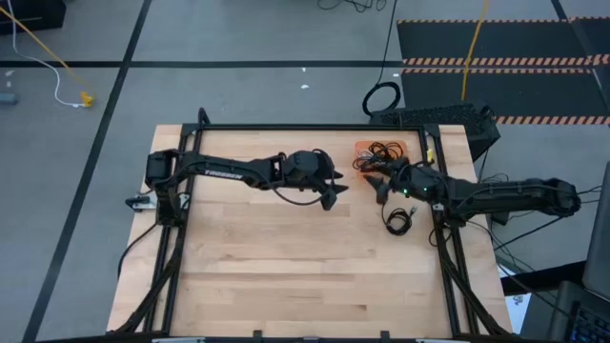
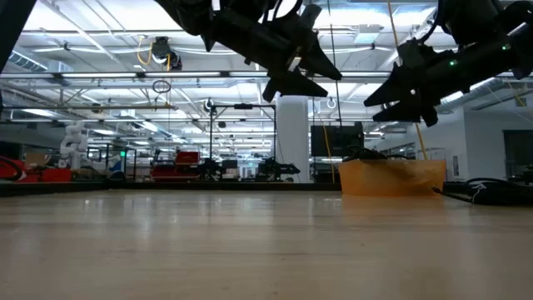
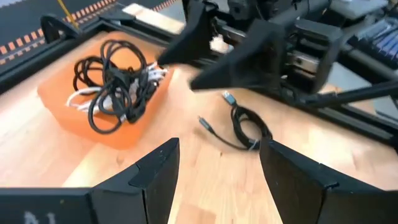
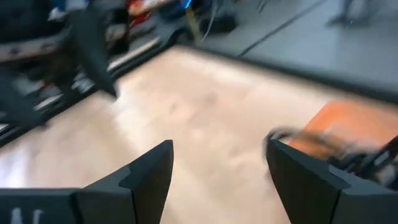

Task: Pick and place USB-C Cables
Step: Put the black charger cable into the orange bin

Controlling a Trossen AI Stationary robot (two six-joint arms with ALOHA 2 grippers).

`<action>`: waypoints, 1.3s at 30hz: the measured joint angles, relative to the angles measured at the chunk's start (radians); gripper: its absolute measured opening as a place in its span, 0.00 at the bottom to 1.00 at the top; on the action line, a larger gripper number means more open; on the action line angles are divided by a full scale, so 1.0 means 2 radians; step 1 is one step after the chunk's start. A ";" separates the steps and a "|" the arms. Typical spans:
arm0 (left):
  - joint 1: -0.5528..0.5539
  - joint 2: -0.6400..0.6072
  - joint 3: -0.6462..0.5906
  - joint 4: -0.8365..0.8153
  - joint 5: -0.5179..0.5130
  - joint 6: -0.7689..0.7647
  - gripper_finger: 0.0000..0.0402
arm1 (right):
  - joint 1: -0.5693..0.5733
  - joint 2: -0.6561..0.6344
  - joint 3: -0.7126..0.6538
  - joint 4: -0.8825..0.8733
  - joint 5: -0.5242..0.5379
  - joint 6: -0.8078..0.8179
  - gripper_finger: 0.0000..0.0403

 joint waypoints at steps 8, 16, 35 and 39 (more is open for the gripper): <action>-0.015 0.000 0.000 -0.046 0.000 0.001 0.56 | 0.057 0.000 0.000 -0.039 -0.105 0.068 0.58; -0.032 0.000 0.000 -0.052 0.000 -0.008 0.56 | 0.135 0.000 0.000 -0.060 -0.130 0.118 0.52; -0.066 0.000 0.000 -0.099 -0.004 -0.038 0.56 | 0.326 0.005 0.000 0.004 -0.166 0.371 0.50; -0.067 0.000 0.000 -0.099 -0.004 -0.034 0.56 | 0.350 0.014 0.004 0.032 -0.140 0.382 0.50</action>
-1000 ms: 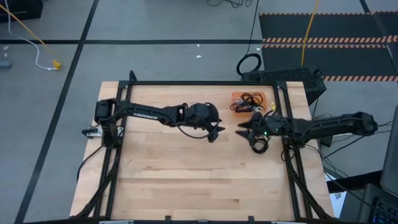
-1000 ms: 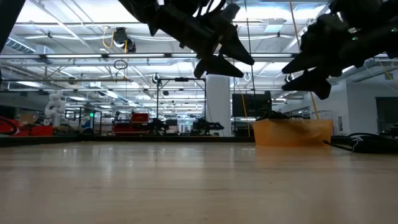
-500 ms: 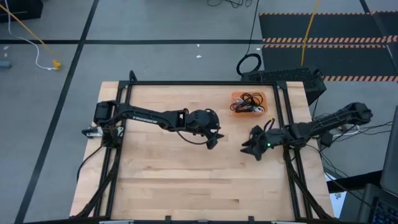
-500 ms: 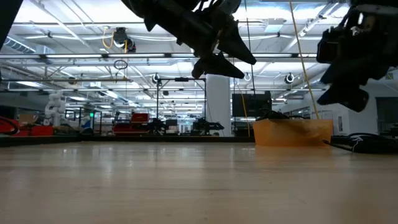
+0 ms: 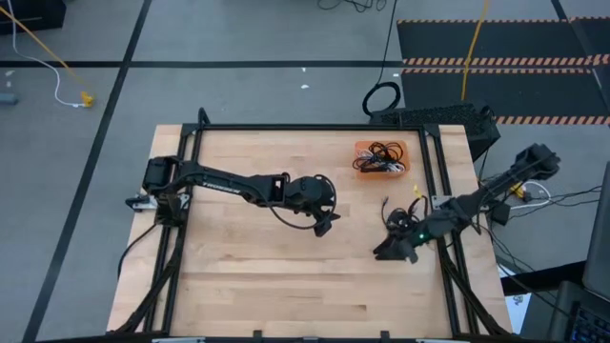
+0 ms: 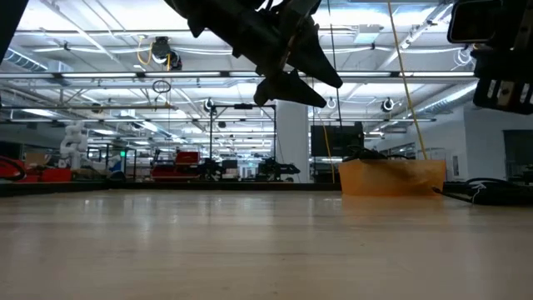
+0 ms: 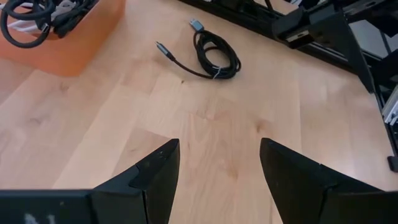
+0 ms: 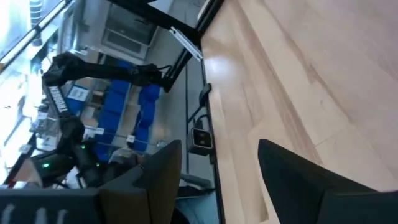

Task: Pick and place USB-C Cables
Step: Put the black charger cable into the orange bin

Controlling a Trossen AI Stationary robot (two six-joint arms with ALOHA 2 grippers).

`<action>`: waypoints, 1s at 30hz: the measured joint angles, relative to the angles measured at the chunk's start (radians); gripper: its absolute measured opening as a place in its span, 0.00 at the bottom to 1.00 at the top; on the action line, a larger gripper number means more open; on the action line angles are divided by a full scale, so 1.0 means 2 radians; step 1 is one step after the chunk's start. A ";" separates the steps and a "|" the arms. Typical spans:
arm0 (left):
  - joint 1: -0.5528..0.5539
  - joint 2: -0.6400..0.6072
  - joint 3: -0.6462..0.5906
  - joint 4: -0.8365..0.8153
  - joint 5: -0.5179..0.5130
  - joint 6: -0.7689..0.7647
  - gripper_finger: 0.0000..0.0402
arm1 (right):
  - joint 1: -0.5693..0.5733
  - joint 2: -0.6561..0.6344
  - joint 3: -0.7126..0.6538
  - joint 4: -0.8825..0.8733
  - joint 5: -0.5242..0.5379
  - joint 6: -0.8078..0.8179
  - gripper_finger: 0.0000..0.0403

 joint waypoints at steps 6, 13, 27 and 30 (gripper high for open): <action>0.001 0.000 0.000 0.000 0.000 0.003 0.56 | 0.015 0.025 0.044 -0.083 0.011 -0.017 0.50; 0.001 0.000 0.000 0.000 -0.001 0.006 0.56 | 0.014 0.029 0.073 -0.297 0.012 0.044 0.50; 0.003 0.000 0.000 0.009 -0.001 0.005 0.56 | -0.007 0.030 0.122 -0.489 0.015 0.072 0.50; 0.004 0.000 0.000 0.011 -0.001 0.005 0.56 | -0.017 0.035 0.138 -0.533 0.028 0.059 0.50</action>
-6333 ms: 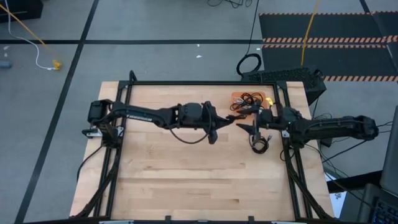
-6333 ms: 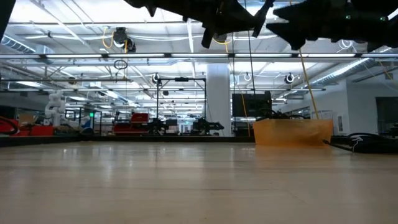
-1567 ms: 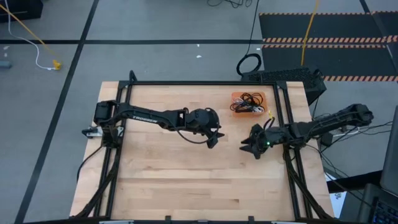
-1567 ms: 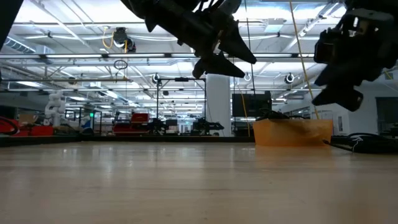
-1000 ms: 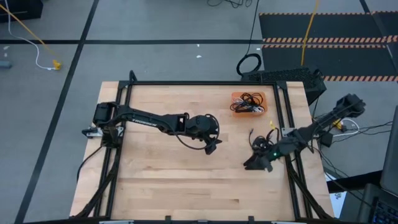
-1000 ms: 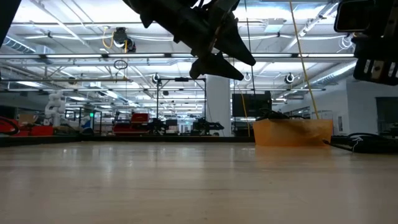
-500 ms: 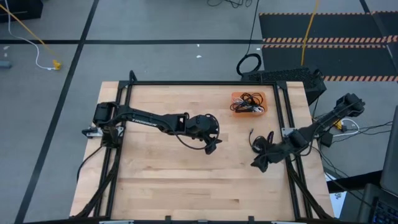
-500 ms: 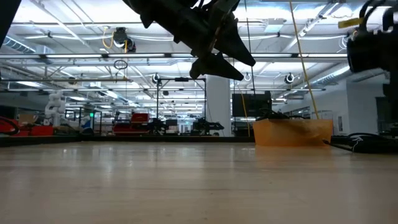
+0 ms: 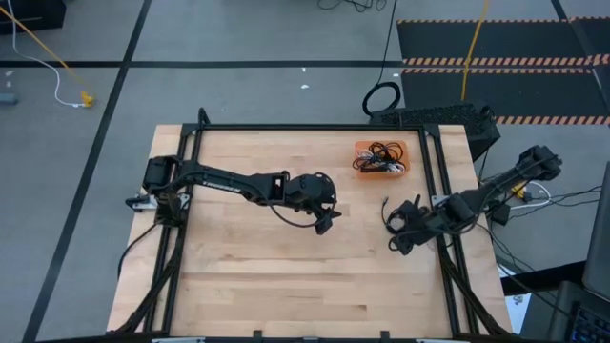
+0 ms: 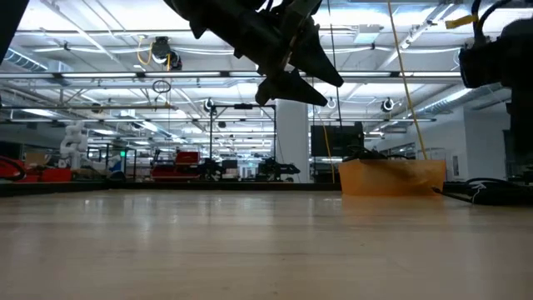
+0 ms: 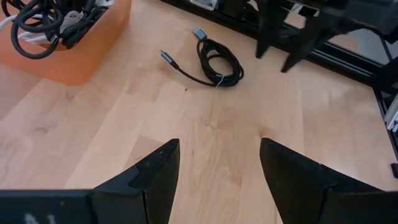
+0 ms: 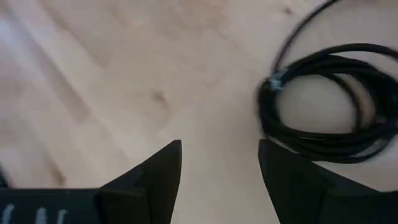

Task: Pick and place USB-C Cables
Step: Put the black charger cable into the orange bin

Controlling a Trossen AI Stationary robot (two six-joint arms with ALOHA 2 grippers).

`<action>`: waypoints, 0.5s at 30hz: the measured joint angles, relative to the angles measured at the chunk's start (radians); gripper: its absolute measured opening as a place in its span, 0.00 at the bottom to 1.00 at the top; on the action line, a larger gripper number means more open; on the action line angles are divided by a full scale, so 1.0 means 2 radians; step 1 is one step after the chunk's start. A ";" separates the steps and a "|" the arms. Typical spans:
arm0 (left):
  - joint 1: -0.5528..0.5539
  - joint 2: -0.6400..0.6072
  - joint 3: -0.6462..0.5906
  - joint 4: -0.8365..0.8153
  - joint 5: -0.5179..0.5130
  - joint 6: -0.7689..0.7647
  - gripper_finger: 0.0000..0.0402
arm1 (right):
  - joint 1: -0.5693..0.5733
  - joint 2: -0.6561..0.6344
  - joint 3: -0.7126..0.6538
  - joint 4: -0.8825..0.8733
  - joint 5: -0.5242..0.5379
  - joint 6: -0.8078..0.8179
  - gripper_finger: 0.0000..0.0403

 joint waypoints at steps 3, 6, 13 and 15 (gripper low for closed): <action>0.000 0.000 0.000 0.000 0.000 0.000 0.56 | -0.010 0.007 -0.004 -0.014 0.000 -0.004 0.50; 0.000 0.000 0.000 0.000 0.000 0.004 0.56 | -0.021 0.020 -0.014 -0.012 0.001 -0.010 0.50; 0.000 0.000 0.000 0.000 0.000 0.006 0.56 | -0.049 0.065 -0.024 0.007 0.014 -0.048 0.50; 0.000 0.000 0.000 0.000 0.000 0.006 0.56 | -0.055 0.081 -0.024 0.027 0.014 -0.071 0.50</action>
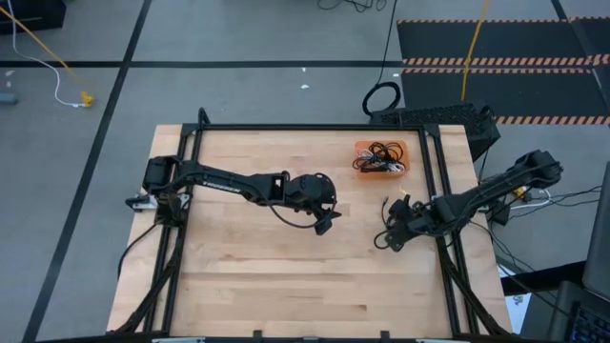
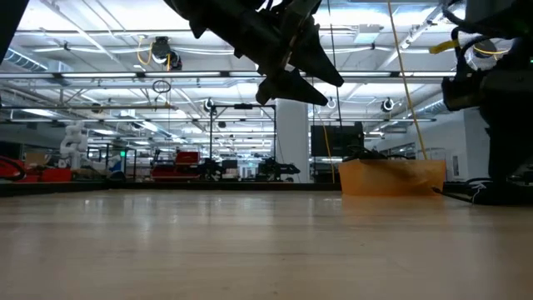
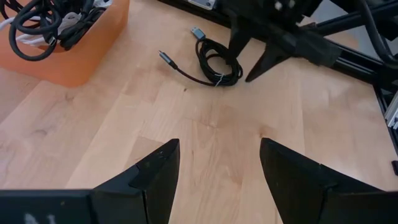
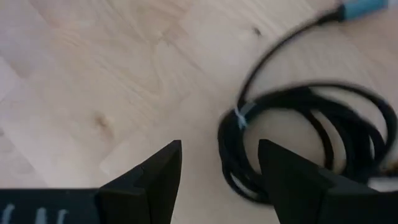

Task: Pick and place USB-C Cables
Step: Put the black charger cable into the orange bin

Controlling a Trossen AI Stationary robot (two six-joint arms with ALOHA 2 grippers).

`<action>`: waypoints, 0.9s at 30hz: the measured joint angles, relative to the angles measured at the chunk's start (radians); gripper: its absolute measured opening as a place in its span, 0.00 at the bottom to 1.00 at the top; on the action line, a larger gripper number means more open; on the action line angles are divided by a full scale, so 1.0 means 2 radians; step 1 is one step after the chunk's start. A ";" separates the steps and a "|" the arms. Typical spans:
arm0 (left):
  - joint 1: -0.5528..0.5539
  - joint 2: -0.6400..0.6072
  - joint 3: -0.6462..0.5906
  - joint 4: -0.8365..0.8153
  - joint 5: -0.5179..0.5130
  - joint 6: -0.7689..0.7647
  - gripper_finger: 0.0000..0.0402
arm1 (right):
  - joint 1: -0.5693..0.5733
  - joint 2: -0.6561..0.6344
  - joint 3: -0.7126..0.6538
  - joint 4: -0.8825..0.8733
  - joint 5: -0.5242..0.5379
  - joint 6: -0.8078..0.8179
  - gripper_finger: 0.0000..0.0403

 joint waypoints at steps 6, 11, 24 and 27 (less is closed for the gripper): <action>0.000 0.000 0.000 0.000 0.000 0.003 0.56 | -0.018 0.045 0.000 0.029 0.010 -0.057 0.50; 0.000 0.000 0.000 0.000 0.000 0.003 0.56 | -0.025 0.070 0.000 0.027 0.010 -0.061 0.50; 0.000 0.001 0.000 -0.001 0.000 0.005 0.56 | -0.026 0.116 0.001 0.041 0.039 -0.134 0.25; 0.000 0.001 0.000 -0.001 0.000 0.007 0.56 | -0.026 0.121 0.002 0.041 0.041 -0.135 0.11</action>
